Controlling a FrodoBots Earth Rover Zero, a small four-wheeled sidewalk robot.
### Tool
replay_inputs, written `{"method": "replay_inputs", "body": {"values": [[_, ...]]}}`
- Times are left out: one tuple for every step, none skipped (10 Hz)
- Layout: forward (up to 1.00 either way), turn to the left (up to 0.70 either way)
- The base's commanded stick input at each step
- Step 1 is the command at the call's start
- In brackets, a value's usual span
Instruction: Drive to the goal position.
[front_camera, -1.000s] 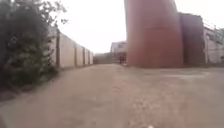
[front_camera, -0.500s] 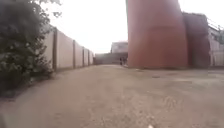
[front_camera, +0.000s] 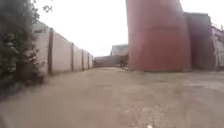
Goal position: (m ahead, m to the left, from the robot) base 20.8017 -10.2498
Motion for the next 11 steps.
{"method": "replay_inputs", "body": {"values": [[1.0,-0.18],[1.0,-0.2],[1.0,-0.05],[1.0,0.0],[1.0,0.0],[1.0,0.0],[1.0,0.0],[1.0,0.0],[1.0,0.0],[1.0,0.0],[1.0,0.0]]}}
